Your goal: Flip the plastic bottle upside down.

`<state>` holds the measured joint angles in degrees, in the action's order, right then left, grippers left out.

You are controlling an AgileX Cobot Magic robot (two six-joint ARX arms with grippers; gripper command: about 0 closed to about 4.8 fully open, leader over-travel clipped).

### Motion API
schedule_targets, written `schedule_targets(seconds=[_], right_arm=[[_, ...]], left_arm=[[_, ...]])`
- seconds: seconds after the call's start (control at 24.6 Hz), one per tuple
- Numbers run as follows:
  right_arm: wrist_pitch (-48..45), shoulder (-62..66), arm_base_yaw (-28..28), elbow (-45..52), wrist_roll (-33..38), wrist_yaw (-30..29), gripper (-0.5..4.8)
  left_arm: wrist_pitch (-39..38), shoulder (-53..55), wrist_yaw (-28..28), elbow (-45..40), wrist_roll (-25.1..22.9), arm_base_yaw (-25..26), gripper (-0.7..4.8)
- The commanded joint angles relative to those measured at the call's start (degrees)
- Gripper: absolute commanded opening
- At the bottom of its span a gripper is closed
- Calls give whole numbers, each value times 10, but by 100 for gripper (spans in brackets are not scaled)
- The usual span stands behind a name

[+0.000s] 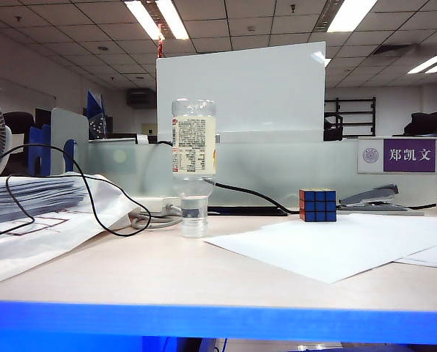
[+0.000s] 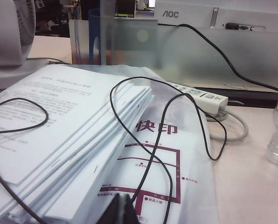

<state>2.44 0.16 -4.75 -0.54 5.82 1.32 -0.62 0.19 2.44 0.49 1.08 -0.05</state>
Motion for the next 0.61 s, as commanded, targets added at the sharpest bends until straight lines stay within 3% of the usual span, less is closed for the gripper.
schedule_targets(seconds=[0.04,0.61], right_arm=[[-8,-1,2,4,2,-2,-9],[-12,-1,17,4,2,-1,-9]], left_arm=[[11,-1,3,0,0,1,-5],[11,-1,3,0,0,1,-5]])
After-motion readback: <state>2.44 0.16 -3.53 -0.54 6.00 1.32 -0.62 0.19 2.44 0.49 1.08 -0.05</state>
